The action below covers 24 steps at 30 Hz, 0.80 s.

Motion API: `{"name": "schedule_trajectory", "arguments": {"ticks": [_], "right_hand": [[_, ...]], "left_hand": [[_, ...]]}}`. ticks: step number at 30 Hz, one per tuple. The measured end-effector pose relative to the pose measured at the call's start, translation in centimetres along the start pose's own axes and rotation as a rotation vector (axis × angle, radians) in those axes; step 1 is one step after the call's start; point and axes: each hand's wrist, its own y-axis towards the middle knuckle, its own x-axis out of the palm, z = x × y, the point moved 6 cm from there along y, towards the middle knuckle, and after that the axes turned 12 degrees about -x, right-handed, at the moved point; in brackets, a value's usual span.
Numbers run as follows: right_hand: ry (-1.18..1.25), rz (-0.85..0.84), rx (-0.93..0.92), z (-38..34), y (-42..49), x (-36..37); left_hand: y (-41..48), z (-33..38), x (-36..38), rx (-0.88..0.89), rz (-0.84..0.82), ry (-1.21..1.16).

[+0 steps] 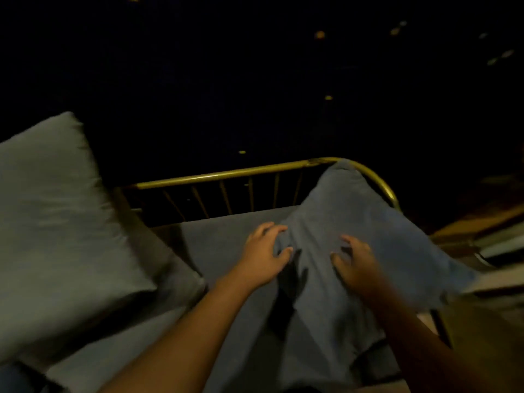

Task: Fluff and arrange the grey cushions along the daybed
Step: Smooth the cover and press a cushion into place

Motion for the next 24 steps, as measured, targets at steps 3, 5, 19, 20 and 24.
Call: {"name": "schedule_trajectory", "arguments": {"ticks": [3, 5, 19, 20, 24], "right_hand": [[0.095, 0.104, 0.171, 7.8, -1.9, -2.8], [0.073, 0.154, 0.245, 12.1, -3.3, -3.3], [0.588, 0.705, 0.724, 20.9, -5.9, 4.1], [0.605, 0.702, 0.738, 21.2, -5.8, 4.5], [0.591, 0.701, 0.75, 21.3, -5.5, 4.9]], "left_hand": [[3.3, 4.6, 6.4, 0.04, -0.181, 0.09], [5.7, 6.7, 9.8, 0.053, -0.243, 0.104], [22.5, 0.8, 15.7, -0.443, -0.011, -0.319], [23.1, -0.3, 15.9, -0.481, -0.063, -0.36], [23.4, -2.5, 16.8, -0.595, -0.178, -0.421]]}}
